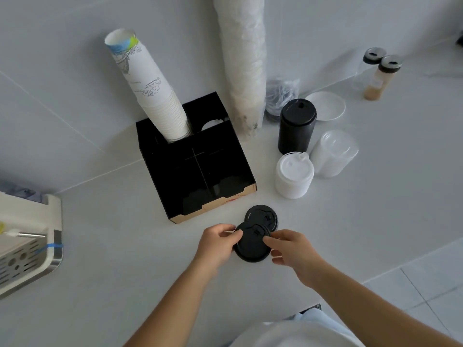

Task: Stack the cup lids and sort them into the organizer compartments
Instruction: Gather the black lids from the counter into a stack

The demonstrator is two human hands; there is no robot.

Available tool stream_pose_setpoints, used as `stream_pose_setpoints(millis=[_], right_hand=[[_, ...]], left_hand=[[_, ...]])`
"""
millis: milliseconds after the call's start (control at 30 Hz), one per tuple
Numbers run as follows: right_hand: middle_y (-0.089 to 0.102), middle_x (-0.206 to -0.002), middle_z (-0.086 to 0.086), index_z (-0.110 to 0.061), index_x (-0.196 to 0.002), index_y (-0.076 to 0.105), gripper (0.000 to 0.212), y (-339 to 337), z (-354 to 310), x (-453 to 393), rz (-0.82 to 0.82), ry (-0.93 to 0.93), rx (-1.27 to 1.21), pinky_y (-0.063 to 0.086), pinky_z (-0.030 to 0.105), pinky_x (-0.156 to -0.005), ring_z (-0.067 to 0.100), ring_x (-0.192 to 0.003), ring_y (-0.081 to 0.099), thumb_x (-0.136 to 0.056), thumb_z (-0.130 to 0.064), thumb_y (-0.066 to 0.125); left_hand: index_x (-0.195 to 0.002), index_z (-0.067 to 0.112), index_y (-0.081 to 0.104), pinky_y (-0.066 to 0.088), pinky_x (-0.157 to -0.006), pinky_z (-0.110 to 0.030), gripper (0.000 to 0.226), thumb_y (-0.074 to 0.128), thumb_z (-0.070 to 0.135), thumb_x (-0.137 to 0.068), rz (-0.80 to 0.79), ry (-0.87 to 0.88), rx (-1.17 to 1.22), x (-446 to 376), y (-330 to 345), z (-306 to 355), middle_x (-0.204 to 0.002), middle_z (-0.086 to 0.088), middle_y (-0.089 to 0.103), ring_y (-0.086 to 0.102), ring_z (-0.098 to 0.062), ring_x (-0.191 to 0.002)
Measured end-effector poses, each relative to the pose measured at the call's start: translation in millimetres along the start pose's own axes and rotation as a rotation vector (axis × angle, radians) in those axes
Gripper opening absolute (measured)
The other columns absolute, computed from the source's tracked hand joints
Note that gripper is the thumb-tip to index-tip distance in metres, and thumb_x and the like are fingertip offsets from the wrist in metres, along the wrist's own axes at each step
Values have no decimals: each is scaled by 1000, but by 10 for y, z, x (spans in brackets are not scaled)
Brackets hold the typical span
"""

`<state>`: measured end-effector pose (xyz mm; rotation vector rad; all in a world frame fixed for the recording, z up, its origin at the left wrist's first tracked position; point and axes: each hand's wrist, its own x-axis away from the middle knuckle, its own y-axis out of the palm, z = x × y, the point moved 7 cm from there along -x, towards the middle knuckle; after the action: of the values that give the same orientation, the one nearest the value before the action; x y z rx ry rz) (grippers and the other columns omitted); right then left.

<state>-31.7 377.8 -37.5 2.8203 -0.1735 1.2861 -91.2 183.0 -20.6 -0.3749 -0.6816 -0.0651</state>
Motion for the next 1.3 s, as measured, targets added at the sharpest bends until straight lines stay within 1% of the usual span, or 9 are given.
stream_pose_setpoints(millis=[100,267,433,567,767,867,1033,1200,1300], right_hand=[[72,-100,14,-11,-101,71,21,-93,-17,-47,23,-4,-58,60,38,-88,26,-89,70,-86,-25,75],[73,-100,14,-7,-103,70,25,-159,38,-150,57,30,-149,60,38,-89,26,-88,73,-83,-22,77],[72,-100,15,-9,-105,66,25,-168,55,-239,100,39,-238,61,37,-88,28,-90,74,-83,-18,76],[72,-100,17,-8,-105,67,25,-170,51,-299,117,45,-244,61,36,-86,30,-92,74,-83,-17,76],[73,-99,15,-12,-106,66,29,-165,49,-393,144,52,-193,61,40,-89,28,-89,75,-81,-23,76],[74,-93,13,-13,-103,66,28,-161,38,-414,163,57,-154,61,44,-88,25,-79,73,-80,-25,75],[72,-80,6,-16,-92,68,25,-168,-27,-458,217,60,24,62,45,-80,22,-70,66,-76,-34,73],[73,-84,6,-19,-94,63,27,-169,-77,-459,236,58,122,59,37,-69,22,-69,66,-78,-38,71],[74,-84,5,-22,-98,60,30,-177,-77,-467,236,63,141,57,34,-66,22,-70,68,-78,-40,71]], left_hand=[[-107,13,72,56,-92,-40,31,76,24,-78,-17,25,-34,-65,76,139,-101,-2,74,70,-18,-95],[-111,14,71,54,-96,-40,31,73,23,-81,-31,81,-134,-177,209,343,-103,0,74,68,-16,-97],[-118,12,68,47,-89,-25,36,71,22,-84,-38,152,-261,-295,327,526,-107,2,69,63,-13,-100],[-122,14,67,45,-89,-24,38,68,23,-85,-63,165,-330,-383,388,558,-113,2,69,62,-13,-102],[-125,16,65,44,-90,-22,40,66,26,-86,-90,163,-355,-482,419,564,-112,6,67,60,-9,-102],[-125,15,64,44,-89,-22,40,66,24,-86,-102,169,-351,-522,441,592,-107,7,65,61,-10,-101],[-128,14,62,47,-94,-25,42,66,22,-87,-118,157,-375,-616,462,591,-120,1,67,60,-11,-104],[-126,12,63,48,-93,-25,41,67,22,-87,-92,171,-405,-638,473,600,-118,0,68,62,-14,-109],[-123,12,65,49,-90,-24,40,69,25,-85,-59,149,-403,-635,453,582,-114,1,68,62,-13,-104]])
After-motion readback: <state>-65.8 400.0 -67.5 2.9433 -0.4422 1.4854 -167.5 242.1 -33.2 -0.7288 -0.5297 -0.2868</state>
